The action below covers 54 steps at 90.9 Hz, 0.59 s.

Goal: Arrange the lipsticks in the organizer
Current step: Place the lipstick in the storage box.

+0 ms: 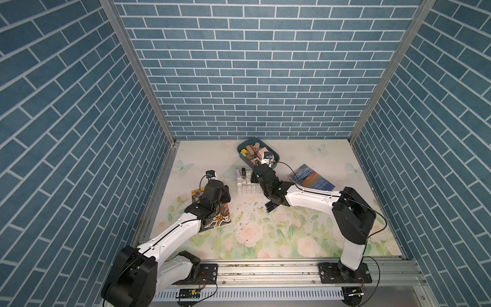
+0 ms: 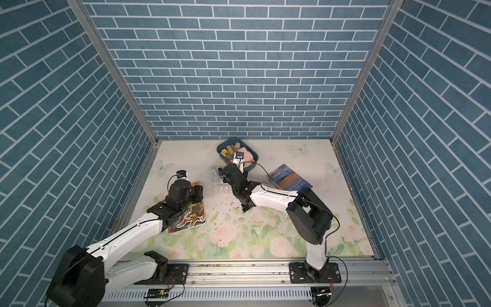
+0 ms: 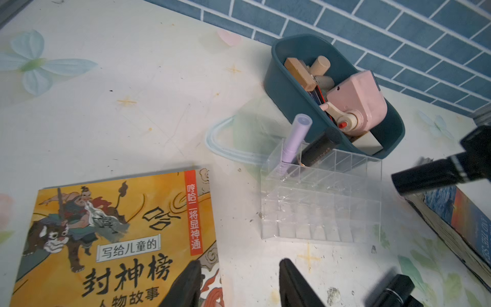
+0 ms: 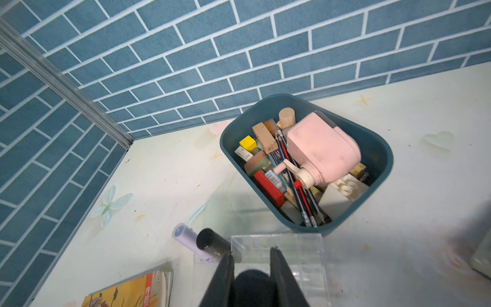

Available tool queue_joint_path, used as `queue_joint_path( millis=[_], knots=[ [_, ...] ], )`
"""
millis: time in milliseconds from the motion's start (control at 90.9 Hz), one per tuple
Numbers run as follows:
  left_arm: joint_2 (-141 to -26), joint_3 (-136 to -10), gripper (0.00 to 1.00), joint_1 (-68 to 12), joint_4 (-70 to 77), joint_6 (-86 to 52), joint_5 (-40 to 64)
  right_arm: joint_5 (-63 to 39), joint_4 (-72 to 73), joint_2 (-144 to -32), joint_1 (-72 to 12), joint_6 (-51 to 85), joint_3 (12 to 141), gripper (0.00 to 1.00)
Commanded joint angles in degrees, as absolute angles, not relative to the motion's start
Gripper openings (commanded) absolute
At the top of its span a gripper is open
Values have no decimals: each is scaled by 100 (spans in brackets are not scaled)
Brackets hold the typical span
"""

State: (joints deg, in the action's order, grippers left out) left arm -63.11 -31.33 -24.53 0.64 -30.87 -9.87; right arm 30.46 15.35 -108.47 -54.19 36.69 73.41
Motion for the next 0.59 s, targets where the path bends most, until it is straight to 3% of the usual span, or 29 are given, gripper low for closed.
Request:
queue_joint_path(
  millis=[0, 583],
  knots=[
    [-6186, -3035, 52, -2262, 59, -3093, -767, 3007, 1779, -11282, -5322, 3316, 7783, 6],
    [-6126, -2770, 51, -2090, 316, -2820, -331, 2543, 1624, -12219, -5230, 3551, 8398, 4]
  ],
)
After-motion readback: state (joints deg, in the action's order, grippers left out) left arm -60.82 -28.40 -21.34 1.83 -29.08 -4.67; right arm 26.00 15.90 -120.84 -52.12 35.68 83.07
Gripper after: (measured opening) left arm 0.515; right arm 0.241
